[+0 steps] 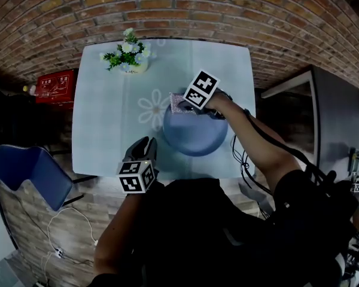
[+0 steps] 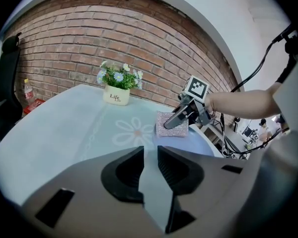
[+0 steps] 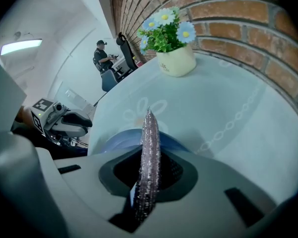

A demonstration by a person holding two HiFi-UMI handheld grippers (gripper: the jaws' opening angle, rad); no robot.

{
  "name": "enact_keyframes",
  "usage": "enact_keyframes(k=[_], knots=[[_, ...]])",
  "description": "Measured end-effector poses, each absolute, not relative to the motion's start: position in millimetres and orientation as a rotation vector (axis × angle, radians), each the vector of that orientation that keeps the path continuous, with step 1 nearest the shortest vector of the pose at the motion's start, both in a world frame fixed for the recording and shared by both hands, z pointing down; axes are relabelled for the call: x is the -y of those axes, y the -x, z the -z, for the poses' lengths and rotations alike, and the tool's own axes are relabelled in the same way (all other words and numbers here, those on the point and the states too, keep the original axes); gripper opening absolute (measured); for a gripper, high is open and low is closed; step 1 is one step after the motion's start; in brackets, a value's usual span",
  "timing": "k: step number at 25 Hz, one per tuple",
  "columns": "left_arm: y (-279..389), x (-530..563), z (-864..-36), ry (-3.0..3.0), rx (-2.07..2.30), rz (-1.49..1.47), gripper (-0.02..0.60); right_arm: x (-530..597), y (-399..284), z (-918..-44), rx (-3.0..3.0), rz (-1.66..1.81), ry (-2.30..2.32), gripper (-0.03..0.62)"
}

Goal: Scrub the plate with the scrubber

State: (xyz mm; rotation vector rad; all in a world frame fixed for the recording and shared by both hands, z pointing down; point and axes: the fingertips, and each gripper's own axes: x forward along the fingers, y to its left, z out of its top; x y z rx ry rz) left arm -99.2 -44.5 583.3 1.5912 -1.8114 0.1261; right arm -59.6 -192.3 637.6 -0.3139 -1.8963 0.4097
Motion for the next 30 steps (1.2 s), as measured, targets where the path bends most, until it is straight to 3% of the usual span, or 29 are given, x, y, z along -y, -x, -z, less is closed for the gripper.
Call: enact_keyframes(k=[30], knots=[[86.2, 66.8, -570.0, -1.78, 1.707, -0.187, 0.082, 258.1, -9.3, -629.4, 1.976, -0.519, -0.265, 0.064]])
